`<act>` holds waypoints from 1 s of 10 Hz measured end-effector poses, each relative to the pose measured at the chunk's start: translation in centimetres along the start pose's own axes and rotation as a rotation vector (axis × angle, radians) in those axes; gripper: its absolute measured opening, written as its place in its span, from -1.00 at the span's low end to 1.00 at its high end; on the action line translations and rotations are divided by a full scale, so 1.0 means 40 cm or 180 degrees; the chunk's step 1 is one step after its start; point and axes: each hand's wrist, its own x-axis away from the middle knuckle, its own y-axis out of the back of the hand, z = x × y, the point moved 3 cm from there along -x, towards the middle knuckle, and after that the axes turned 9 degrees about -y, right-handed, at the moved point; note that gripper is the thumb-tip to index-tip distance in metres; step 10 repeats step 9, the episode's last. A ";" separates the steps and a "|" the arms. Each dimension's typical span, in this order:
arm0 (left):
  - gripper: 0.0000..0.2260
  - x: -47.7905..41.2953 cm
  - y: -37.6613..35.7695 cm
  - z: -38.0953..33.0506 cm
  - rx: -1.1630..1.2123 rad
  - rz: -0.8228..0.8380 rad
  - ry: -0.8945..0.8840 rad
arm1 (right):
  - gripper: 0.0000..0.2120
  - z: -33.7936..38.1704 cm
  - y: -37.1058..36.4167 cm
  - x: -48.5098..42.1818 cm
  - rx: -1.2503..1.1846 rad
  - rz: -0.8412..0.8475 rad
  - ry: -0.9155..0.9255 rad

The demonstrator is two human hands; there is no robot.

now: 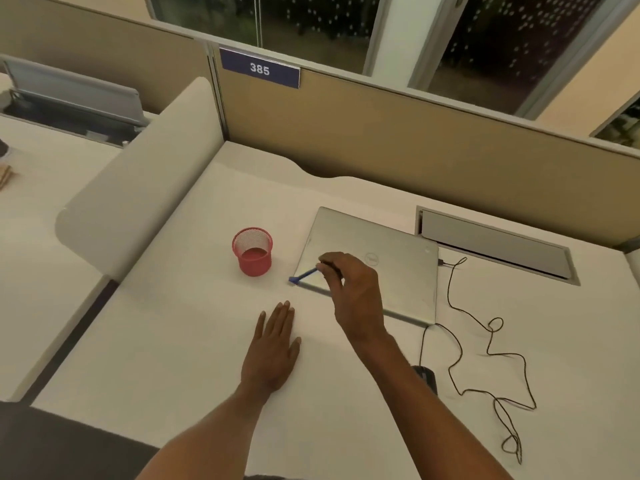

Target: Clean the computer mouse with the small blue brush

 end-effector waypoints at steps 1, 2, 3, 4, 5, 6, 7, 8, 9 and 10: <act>-0.40 -0.002 -0.015 0.005 -0.0004 -0.0077 -0.0009 | -0.87 0.061 -0.064 -0.089 0.0184 -0.0039 0.0301; -0.40 -0.007 -0.026 0.017 0.0100 -0.0096 0.0011 | -0.91 0.110 -0.141 -0.166 0.0371 0.0046 0.0483; -0.41 -0.009 -0.041 0.019 0.0152 -0.0093 0.0007 | -0.92 0.132 -0.212 -0.227 0.0663 0.0152 0.0667; -0.41 -0.011 -0.050 0.020 0.0212 -0.0118 -0.0026 | -0.91 0.121 -0.286 -0.284 0.0904 0.0483 0.0650; -0.41 -0.013 -0.059 0.021 0.0159 -0.0135 -0.0025 | -0.84 0.083 -0.361 -0.329 0.1352 0.0900 0.0585; -0.40 -0.014 -0.064 0.022 0.0133 -0.0090 -0.0020 | -0.84 0.054 -0.417 -0.348 0.1774 0.1329 0.0558; -0.40 -0.015 -0.070 0.022 0.0086 -0.0135 -0.0015 | -0.83 0.036 -0.457 -0.360 0.1940 0.1536 0.0488; -0.40 -0.013 -0.054 0.019 0.0151 -0.0139 -0.0044 | -0.79 0.030 -0.477 -0.356 0.1935 0.1695 0.0374; -0.40 -0.013 -0.059 0.014 0.0165 -0.0266 -0.0046 | -0.75 0.032 -0.486 -0.358 0.1833 0.1577 0.0376; -0.40 -0.013 -0.059 0.014 0.0165 -0.0266 -0.0046 | -0.75 0.032 -0.486 -0.358 0.1833 0.1577 0.0376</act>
